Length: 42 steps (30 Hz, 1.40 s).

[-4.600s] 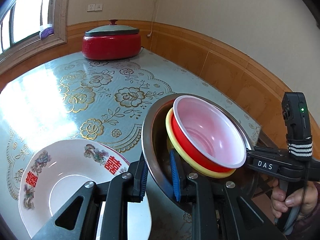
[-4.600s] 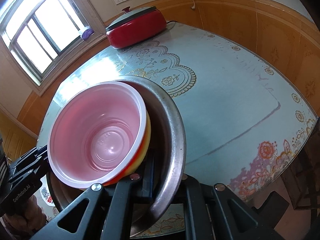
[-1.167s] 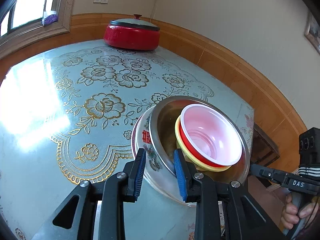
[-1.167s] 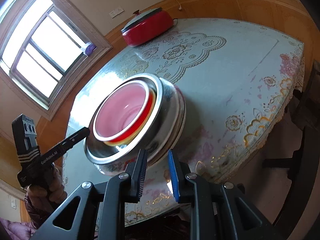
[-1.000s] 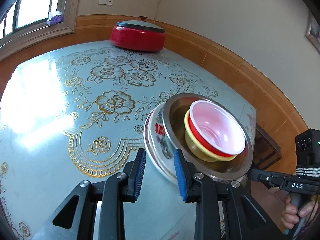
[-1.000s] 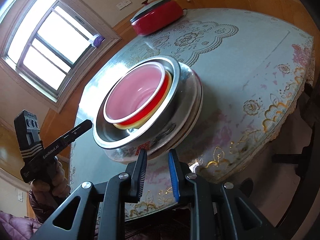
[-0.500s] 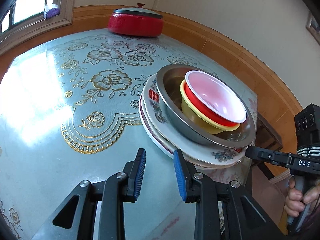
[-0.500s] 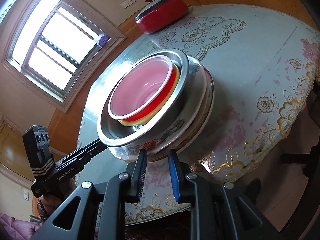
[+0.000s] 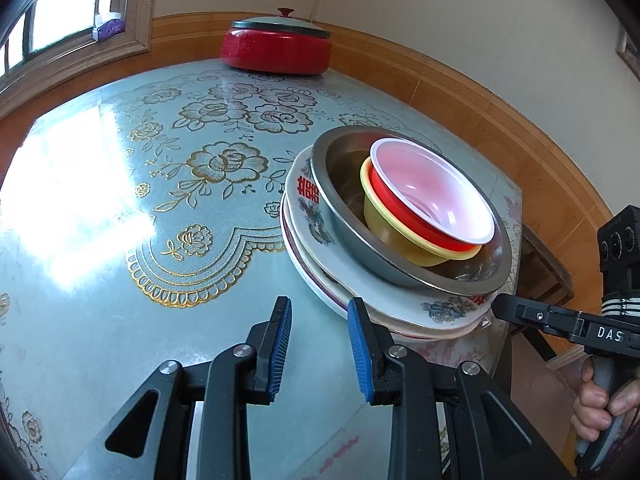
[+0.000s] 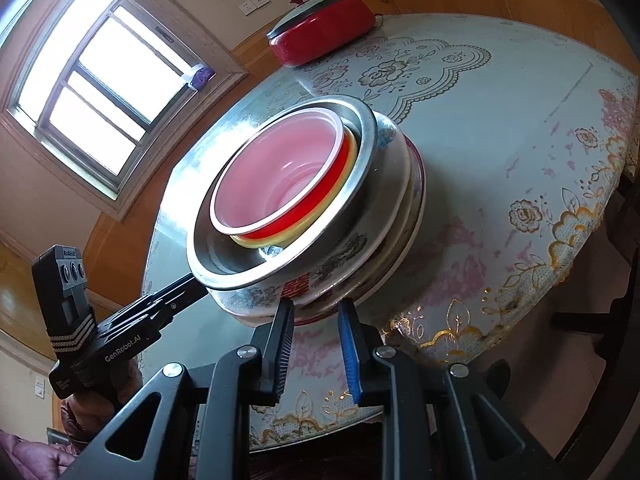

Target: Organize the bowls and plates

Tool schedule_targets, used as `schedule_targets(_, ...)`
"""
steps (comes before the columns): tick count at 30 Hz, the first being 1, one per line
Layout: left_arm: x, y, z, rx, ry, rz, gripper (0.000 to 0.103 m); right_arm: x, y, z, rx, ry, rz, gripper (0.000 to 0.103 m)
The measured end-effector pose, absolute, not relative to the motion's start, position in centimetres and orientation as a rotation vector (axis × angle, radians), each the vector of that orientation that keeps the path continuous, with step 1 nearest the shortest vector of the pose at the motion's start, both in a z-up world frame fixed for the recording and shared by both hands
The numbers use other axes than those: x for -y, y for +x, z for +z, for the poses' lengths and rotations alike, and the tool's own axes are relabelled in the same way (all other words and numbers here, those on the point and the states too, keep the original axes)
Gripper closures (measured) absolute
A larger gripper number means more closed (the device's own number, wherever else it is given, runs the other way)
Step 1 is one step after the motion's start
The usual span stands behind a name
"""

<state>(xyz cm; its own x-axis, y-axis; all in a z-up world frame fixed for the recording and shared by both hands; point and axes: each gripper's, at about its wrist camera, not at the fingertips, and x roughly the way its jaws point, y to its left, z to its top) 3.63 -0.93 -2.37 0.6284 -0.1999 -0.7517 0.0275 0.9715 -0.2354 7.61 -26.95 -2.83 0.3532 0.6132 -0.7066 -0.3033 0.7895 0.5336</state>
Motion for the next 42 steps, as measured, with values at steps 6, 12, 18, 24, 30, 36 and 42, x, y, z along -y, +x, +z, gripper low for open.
schedule_targets(6, 1.3, 3.4, -2.4, -0.886, -0.204, -0.119, 0.073, 26.2, 7.5, -2.5, -1.052, 0.293, 0.591, 0.078)
schedule_targets(12, 1.6, 3.3, -2.4, -0.893, -0.195, -0.109, 0.073, 25.4, 7.1, -2.1, -1.043, 0.246, 0.563, 0.076)
schedule_targets(18, 1.8, 2.9, -2.3, -0.888, -0.197, -0.084, 0.069, 24.7, 7.1, -1.9, -1.035, 0.187, 0.564, 0.067)
schedule_targets(24, 1.9, 2.4, -2.2, -0.883, -0.216, -0.02, 0.068, 25.3, 7.2, -1.3, -1.002, 0.12, 0.573, 0.067)
schedule_targets(30, 1.8, 1.0, -2.7, -0.89, -0.25, 0.062, 0.061, 26.4, 6.8, -1.7, -0.984, 0.067, 0.496, 0.067)
schedule_targets(36, 2.4, -0.7, -3.4, -0.901, -0.286, 0.159, 0.053, 26.1, 5.5, -1.6, -0.956, -0.024, 0.474, 0.067)
schedule_targets(42, 3.2, -1.5, -2.1, -0.864, -0.271, 0.182, 0.037, 26.6, 5.3, -0.6, -0.912, -0.003, 0.375, 0.062)
